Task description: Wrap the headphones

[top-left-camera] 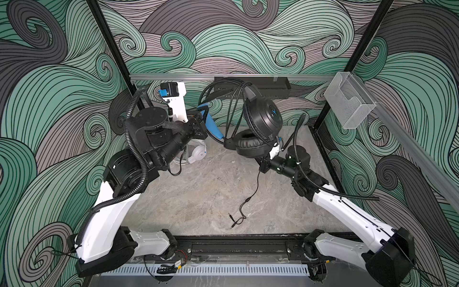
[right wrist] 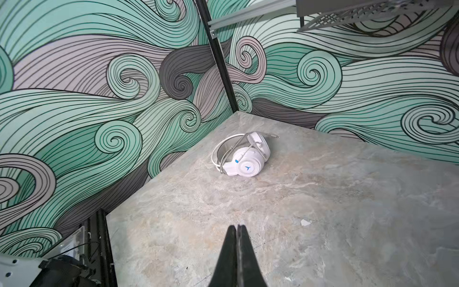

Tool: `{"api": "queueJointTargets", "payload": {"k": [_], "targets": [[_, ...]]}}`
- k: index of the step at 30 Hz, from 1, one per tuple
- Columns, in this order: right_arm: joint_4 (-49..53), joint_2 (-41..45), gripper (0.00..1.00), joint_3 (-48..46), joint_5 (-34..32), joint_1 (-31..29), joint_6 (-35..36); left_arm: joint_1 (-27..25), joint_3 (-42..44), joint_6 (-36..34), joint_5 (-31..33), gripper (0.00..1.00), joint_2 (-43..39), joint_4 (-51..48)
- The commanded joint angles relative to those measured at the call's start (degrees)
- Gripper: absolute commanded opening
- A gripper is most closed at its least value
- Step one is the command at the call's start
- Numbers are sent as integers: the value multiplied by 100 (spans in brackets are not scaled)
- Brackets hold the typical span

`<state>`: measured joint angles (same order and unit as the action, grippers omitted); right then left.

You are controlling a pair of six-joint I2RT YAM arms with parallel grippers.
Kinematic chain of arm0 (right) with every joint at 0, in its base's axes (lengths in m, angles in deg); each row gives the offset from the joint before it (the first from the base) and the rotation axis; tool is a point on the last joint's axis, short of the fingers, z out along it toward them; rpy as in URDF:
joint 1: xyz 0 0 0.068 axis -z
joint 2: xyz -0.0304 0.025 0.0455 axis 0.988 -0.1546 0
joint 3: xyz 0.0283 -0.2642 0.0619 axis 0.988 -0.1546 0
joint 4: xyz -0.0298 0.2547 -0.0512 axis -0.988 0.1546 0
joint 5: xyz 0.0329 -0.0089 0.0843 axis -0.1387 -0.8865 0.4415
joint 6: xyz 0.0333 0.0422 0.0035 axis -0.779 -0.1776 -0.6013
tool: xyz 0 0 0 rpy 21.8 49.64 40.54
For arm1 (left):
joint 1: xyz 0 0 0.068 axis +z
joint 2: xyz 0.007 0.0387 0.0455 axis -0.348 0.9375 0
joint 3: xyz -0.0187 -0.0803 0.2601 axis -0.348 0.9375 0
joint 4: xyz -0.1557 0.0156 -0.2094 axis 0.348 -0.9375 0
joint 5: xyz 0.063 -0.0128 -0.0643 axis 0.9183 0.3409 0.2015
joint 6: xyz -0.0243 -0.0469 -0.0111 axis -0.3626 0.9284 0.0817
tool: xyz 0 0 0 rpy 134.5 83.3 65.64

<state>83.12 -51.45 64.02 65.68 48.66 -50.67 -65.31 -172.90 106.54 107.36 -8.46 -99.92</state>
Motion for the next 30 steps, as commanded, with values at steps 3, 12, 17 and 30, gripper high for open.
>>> {"api": "queueJointTargets", "payload": {"k": [3,12,17,30], "targets": [[903,-80,0,398,-782,-119,290,63,-84,868,1104,0,-136,979],[1904,-298,0,738,-1921,-973,916,429,-246,1875,1027,0,315,1293],[2100,-531,0,840,-2129,-1309,1035,838,-250,2651,402,0,569,1408],[2315,-1098,0,1334,-2382,-1897,1344,1173,591,3324,30,0,766,1891]]}}
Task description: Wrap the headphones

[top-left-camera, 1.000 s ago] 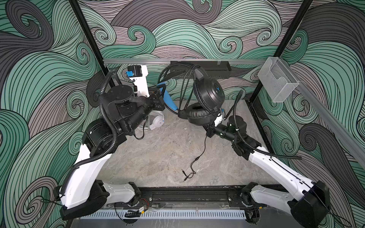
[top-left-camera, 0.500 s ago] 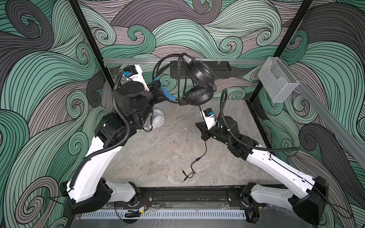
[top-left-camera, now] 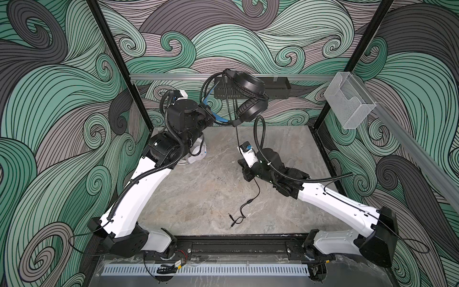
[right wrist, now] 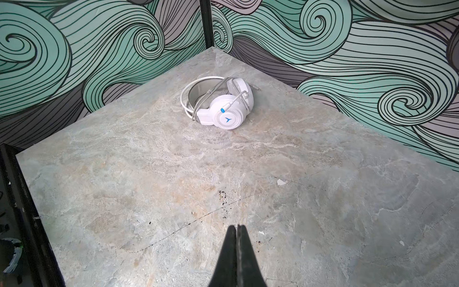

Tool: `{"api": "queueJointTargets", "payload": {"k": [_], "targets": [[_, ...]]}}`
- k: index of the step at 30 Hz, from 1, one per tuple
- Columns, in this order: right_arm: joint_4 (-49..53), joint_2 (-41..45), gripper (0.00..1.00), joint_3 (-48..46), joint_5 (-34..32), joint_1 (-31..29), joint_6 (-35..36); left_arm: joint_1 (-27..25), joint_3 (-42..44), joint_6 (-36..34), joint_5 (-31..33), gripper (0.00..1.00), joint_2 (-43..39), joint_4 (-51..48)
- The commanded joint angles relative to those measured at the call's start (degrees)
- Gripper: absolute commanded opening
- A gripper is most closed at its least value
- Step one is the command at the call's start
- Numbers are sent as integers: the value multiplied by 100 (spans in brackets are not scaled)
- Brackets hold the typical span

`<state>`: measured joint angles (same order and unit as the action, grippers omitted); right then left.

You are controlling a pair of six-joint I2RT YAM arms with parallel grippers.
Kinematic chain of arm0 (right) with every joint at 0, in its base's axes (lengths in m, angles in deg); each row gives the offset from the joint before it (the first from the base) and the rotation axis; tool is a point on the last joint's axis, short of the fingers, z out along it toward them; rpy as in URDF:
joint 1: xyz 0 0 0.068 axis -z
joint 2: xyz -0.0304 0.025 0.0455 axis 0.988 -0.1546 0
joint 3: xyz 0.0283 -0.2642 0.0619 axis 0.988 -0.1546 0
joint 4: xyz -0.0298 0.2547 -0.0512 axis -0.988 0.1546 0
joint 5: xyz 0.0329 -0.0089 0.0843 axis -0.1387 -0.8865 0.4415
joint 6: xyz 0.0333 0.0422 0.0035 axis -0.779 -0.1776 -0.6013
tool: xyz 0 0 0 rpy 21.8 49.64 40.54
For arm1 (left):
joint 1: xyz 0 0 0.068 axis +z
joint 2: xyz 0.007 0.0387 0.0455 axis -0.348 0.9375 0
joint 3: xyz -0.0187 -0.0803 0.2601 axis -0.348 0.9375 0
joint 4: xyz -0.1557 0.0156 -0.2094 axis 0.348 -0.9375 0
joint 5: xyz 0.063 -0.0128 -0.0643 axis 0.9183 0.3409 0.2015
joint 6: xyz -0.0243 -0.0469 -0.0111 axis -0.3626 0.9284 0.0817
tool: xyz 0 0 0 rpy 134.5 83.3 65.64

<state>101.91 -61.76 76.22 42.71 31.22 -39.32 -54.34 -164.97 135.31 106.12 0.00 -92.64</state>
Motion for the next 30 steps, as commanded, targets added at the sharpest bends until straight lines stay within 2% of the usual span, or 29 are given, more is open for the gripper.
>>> {"api": "queueJointTargets", "payload": {"k": [1,9,13,18,25,30], "targets": [[445,-53,0,163,-93,-221,266,80,-165,293,309,0,-56,1095],[765,189,0,552,-350,-763,717,103,247,-798,1368,0,105,1059],[1120,415,0,638,-488,-889,846,103,26,-1227,1636,0,484,734],[1478,632,0,887,-891,-926,1166,18,205,-2038,2009,0,471,692],[2085,635,0,1593,-1404,-986,1978,-79,827,-2914,2146,0,263,702],[2385,533,0,2122,-1740,-1185,3201,-284,848,-3535,1909,0,351,211]]}}
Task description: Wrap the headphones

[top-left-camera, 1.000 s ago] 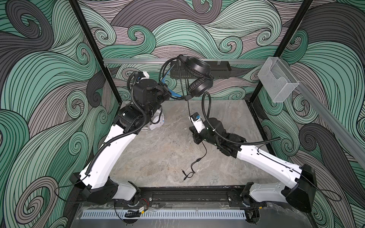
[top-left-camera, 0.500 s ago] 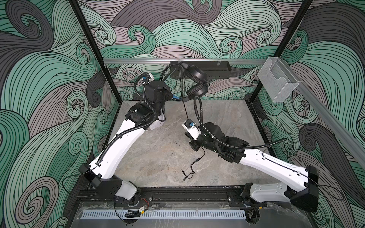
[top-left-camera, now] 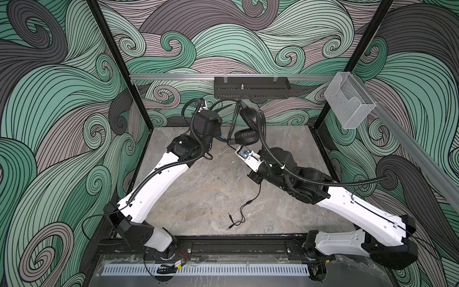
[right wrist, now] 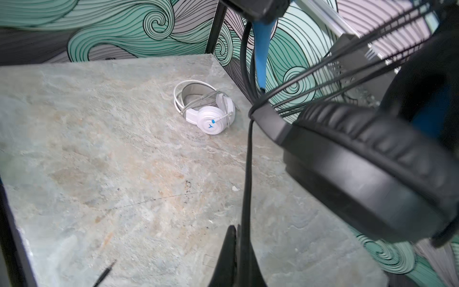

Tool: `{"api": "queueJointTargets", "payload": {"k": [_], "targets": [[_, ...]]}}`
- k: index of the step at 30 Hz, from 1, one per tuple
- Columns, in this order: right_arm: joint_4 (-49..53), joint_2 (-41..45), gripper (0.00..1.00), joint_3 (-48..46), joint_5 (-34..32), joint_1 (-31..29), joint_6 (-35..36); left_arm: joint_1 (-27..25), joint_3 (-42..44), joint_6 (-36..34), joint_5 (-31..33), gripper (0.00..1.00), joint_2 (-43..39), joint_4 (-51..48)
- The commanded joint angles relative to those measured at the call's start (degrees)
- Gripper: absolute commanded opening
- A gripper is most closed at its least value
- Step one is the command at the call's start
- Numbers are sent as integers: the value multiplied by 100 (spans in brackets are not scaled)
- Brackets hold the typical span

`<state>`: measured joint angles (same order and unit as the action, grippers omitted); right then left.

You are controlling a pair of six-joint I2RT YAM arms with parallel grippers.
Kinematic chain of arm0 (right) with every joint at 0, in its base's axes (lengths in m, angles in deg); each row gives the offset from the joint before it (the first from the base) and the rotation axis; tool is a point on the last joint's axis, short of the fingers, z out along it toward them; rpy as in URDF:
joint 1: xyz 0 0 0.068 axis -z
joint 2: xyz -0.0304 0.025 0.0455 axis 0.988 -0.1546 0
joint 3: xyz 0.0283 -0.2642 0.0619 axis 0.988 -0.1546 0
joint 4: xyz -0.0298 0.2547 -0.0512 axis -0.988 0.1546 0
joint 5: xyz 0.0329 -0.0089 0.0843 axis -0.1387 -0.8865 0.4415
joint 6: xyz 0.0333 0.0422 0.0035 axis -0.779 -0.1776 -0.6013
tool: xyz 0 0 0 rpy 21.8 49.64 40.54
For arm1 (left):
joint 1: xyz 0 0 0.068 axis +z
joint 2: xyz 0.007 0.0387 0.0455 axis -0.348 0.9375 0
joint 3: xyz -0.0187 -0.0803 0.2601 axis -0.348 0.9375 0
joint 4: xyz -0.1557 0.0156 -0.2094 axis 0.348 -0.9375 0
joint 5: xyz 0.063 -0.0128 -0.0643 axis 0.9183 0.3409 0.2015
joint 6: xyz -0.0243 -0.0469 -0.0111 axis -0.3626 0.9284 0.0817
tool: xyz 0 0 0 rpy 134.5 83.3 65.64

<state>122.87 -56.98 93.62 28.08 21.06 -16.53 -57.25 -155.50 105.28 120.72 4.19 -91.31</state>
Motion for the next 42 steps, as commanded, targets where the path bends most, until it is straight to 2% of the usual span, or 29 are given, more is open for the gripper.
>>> {"api": "queueJointTargets", "payload": {"k": [1,7,10,16,18,25,32,37,42], "targets": [[361,18,0,488,-333,-215,1216,-80,-74,-698,467,0,-75,-10],[227,-130,1,669,-1091,-567,3026,-381,300,-1304,554,0,-372,-382],[-86,-145,3,555,-1442,-633,3681,-425,500,-1462,634,0,-658,-476],[-744,-17,9,243,-1649,-681,4272,-434,567,-1923,287,0,-969,-652],[-881,-13,8,242,-1715,-692,4428,-433,531,-2165,-83,0,-1005,-710],[-1663,-21,9,1,-2034,-747,5216,-426,488,-2224,-963,0,-1054,-974],[-1447,40,14,135,-1978,-721,4642,-425,707,-2351,-2053,0,-1242,-979],[-1026,155,16,84,-1772,-482,3857,-425,942,-2552,-2789,0,-1517,-847],[-697,207,10,202,-1708,-332,3410,-425,1031,-2625,-3019,0,-1668,-940]]}}
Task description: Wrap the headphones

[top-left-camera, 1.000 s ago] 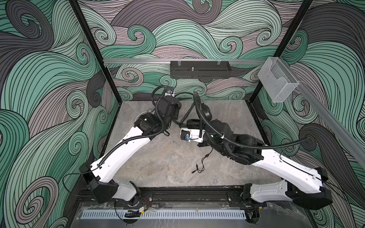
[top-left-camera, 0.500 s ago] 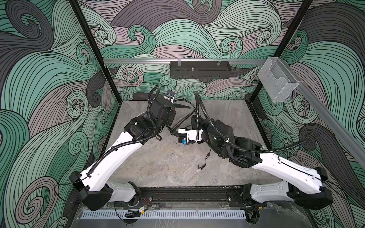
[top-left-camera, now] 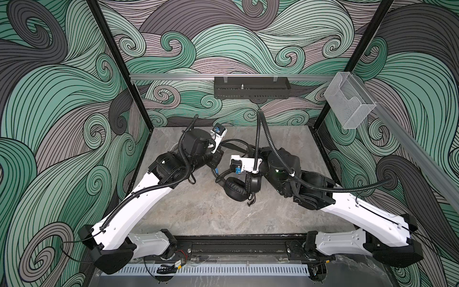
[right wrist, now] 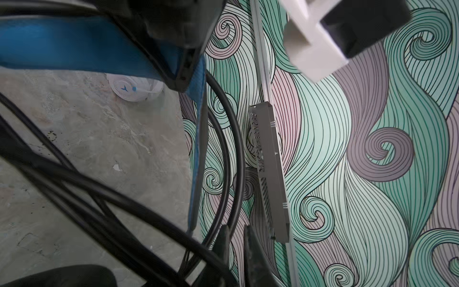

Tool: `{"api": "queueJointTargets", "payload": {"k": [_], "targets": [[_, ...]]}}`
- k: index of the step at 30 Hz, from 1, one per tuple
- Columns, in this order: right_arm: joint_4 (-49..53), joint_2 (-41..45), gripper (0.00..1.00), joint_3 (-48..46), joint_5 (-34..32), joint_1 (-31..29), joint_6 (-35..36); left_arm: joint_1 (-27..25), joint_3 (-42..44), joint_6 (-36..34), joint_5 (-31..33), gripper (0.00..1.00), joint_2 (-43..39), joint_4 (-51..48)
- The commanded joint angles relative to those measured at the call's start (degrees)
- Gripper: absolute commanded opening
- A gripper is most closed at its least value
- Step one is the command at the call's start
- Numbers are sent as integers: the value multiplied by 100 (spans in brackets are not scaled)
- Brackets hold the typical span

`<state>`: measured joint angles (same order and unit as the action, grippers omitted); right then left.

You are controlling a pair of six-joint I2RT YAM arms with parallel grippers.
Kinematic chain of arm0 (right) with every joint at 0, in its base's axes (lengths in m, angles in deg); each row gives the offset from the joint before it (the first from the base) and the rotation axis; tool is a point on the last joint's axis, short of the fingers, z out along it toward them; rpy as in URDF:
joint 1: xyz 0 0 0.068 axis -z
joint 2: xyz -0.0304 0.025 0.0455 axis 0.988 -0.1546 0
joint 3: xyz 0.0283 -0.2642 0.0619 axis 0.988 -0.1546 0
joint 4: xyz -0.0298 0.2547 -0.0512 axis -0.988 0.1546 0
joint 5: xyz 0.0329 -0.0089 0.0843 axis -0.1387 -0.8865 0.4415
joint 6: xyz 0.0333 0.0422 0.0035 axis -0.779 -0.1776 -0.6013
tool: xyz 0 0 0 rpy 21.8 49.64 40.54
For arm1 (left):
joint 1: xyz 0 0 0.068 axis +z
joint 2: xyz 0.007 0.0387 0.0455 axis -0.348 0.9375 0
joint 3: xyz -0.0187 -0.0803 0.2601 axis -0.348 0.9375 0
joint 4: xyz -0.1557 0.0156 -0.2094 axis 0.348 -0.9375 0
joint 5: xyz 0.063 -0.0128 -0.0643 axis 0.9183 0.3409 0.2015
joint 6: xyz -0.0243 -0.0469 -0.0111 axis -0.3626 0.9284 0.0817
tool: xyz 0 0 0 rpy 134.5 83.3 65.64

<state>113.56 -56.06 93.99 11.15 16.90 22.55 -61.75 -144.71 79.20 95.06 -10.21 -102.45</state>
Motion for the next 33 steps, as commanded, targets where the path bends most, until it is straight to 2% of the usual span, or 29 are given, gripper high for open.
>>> {"api": "queueJointTargets", "payload": {"k": [1,3,9,18,22,27,29,33], "targets": [[312,103,6,218,3,79,-541,25,-62,-8,-421,0,-213,117],[418,66,0,317,-8,68,-599,25,-75,12,-375,0,-187,40],[192,-246,0,572,-328,-382,-127,25,-14,323,176,0,-46,-41],[650,-719,0,1418,-284,-567,-1127,17,-56,714,916,0,37,-121],[664,-689,0,1320,-379,-443,-1403,17,-64,545,913,0,0,-64],[787,-489,0,1160,-239,-19,-1687,25,340,313,402,0,-482,612],[856,-391,0,1119,-64,217,-1862,28,309,262,353,0,-492,577],[924,-273,6,1074,168,530,-2129,37,259,242,379,0,-488,495]]}}
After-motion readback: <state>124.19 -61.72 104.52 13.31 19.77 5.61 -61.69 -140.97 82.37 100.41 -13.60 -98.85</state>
